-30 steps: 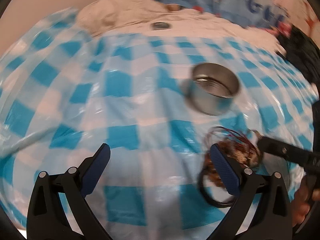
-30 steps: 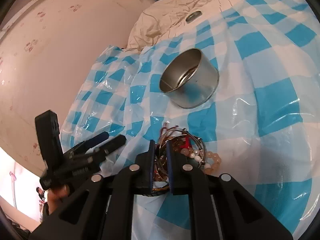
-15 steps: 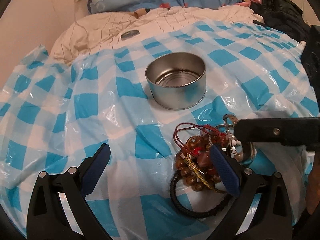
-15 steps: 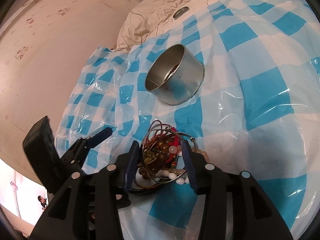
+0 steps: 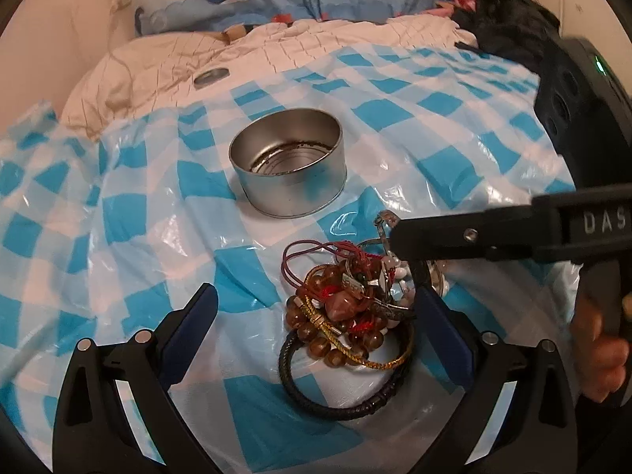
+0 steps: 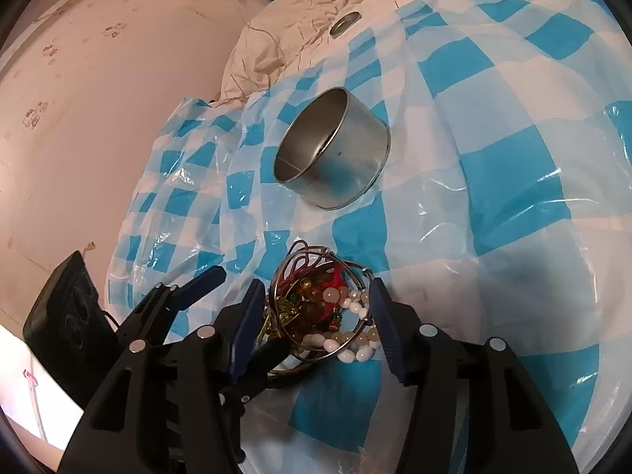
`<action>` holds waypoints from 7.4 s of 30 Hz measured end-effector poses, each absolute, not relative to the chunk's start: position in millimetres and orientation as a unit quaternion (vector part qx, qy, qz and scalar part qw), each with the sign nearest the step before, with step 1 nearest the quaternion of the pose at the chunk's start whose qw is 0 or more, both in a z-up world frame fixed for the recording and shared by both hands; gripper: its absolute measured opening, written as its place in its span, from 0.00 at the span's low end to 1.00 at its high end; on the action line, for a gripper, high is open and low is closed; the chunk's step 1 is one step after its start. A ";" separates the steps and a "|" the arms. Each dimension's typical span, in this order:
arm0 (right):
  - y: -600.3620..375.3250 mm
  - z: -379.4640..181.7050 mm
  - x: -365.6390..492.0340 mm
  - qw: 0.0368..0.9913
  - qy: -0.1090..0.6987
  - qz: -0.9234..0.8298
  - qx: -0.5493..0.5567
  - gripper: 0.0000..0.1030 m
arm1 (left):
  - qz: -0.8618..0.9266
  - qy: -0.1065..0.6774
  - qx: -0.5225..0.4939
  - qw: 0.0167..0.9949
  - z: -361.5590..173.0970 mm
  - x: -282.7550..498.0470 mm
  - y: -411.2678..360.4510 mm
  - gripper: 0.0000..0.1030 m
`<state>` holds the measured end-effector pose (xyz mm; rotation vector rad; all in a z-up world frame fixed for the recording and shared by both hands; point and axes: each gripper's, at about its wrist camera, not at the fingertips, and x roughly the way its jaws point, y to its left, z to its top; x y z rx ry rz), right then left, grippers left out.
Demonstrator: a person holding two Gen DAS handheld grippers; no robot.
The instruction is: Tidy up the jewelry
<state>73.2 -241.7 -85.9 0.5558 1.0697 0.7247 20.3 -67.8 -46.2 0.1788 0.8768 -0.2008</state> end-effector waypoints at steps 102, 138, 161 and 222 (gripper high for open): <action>-216.3 -39.9 47.9 0.861 0.377 0.323 0.110 0.61 | -0.163 0.366 -0.151 0.904 10.2 36.2 11.4 0.04; -145.4 -37.4 138.1 0.893 0.362 0.266 -0.006 0.66 | -0.049 0.386 -0.168 0.906 10.7 66.4 46.0 0.48; -177.4 -59.5 9.0 0.877 0.387 0.282 -0.044 0.76 | -0.013 0.400 -0.106 0.910 -1.4 34.0 26.5 0.72; -249.2 -50.7 49.6 0.849 0.371 0.312 0.209 0.05 | -0.069 0.444 -0.064 0.891 -15.6 36.1 9.4 0.76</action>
